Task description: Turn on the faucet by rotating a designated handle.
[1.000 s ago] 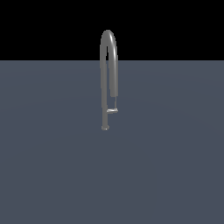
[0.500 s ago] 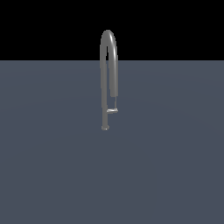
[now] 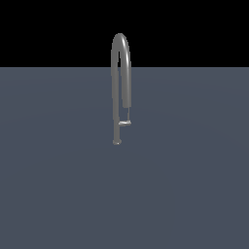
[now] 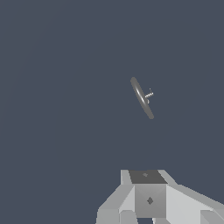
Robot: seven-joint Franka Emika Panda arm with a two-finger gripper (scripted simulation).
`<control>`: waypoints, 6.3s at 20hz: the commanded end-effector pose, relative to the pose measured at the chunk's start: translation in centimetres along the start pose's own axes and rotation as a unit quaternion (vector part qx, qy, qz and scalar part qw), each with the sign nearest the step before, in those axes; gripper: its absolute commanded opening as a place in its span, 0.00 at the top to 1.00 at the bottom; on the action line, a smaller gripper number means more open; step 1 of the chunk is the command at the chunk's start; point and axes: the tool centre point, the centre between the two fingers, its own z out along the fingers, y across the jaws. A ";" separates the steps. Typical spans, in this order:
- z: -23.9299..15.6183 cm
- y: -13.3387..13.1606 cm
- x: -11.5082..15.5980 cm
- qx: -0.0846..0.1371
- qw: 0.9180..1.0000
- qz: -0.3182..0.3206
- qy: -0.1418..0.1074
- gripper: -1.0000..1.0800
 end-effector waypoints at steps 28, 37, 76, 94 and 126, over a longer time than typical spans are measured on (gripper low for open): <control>1.9 14.9 15.3 0.339 0.891 0.259 -0.153 1.00; 12.6 18.1 20.7 0.365 0.818 0.357 -0.266 1.00; 51.5 16.9 19.7 0.198 0.591 0.573 -0.533 1.00; 51.0 16.8 18.0 0.202 0.584 0.568 -0.543 1.00; 49.9 19.6 11.3 0.202 0.584 0.568 -0.543 1.00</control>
